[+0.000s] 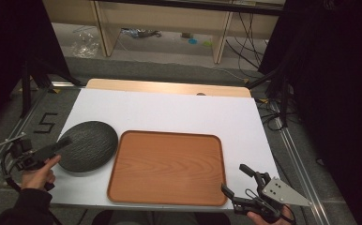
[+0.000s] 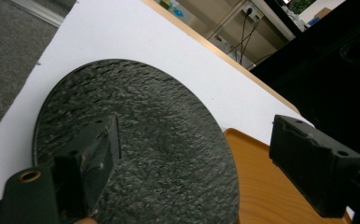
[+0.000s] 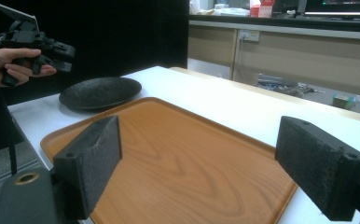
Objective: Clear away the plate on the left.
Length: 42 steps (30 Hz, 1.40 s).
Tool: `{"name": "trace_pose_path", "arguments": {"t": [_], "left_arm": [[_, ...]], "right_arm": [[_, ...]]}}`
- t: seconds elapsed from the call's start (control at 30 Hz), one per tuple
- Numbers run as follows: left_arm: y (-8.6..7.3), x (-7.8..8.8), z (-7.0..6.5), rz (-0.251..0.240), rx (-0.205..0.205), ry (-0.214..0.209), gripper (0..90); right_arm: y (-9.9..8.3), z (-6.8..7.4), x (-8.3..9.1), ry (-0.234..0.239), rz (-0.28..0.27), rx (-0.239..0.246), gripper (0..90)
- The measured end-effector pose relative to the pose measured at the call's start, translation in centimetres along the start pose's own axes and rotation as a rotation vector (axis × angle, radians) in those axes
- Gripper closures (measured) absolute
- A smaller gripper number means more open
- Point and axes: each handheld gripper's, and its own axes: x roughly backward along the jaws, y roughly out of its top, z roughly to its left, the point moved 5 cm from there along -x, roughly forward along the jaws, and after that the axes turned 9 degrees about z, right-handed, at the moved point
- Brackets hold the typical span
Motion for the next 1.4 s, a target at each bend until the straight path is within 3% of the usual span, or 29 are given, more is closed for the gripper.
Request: {"name": "trace_pose_path", "arguments": {"t": [0.07, 0.3, 0.37, 0.47, 0.67, 0.97, 1.13, 1.4], "left_arm": [[-0.1, 0.0, 0.8, 0.013, 0.042, 0.002, 17.1], [-0.2, 0.1, 2.3, 0.039, 0.087, 0.02, 17.4], [-0.3, 0.1, 2.4, 0.033, 0.091, -0.005, 17.5], [-0.3, 0.0, 2.7, 0.036, 0.103, 0.005, 17.5], [-0.7, 0.0, 3.6, 0.062, 0.158, 0.019, 18.6], [-1.1, -0.3, 4.3, 0.094, 0.197, 0.037, 18.9], [-1.3, -0.3, 4.6, 0.102, 0.235, 0.023, 19.6], [-1.7, -0.7, 4.8, 0.133, 0.26, 0.003, 20.2]], "right_arm": [[0.0, 0.0, 0.0, -0.007, -0.004, 0.003, 15.8], [0.1, 0.0, 0.0, 0.002, -0.01, 0.001, 15.8], [0.1, 0.0, -0.1, 0.001, -0.01, 0.002, 15.8], [0.0, 0.0, -0.1, 0.002, -0.009, 0.001, 15.8], [0.0, 0.0, 0.0, -0.004, 0.001, 0.006, 15.9], [0.1, -0.1, -0.1, -0.012, -0.018, 0.026, 16.0], [0.1, -0.1, -0.1, -0.012, -0.016, 0.026, 15.9], [0.1, 0.1, -0.1, -0.01, -0.013, 0.009, 15.9]]}}
